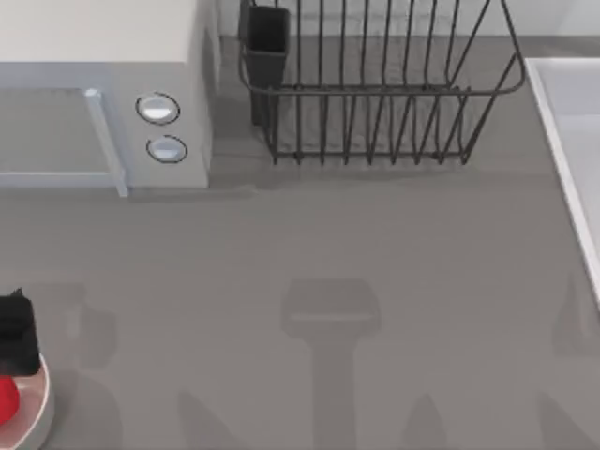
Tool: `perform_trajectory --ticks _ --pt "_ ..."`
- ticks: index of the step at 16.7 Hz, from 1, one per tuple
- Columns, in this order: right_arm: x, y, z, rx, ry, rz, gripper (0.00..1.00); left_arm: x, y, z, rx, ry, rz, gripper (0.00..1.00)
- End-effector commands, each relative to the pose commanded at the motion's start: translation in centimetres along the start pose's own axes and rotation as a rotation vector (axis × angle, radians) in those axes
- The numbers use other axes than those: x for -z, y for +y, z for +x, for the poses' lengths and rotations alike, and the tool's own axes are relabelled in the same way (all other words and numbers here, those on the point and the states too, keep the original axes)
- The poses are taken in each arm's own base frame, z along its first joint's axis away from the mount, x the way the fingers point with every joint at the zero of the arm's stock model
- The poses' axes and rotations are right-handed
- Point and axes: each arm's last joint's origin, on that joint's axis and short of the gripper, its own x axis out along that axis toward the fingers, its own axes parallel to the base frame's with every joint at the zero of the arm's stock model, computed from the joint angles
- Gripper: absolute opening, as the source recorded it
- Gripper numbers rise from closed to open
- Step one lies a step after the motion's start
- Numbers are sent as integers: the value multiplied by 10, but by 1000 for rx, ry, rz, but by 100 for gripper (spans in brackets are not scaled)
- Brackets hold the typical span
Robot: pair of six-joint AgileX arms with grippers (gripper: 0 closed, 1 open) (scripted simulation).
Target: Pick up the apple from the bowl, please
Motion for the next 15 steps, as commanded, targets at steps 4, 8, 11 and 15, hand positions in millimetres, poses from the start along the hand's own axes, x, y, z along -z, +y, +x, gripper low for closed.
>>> perform_trajectory --ticks 4,8,11,15 --pt "0 0 0 0 0 0 100 -18 2 15 6 448 7 100" --pt "0 0 0 0 0 0 100 -33 4 31 16 800 10 100" --pt "0 0 0 0 0 0 100 -41 4 39 22 943 11 100" --pt "0 0 0 0 0 0 100 -43 5 41 23 975 11 100"
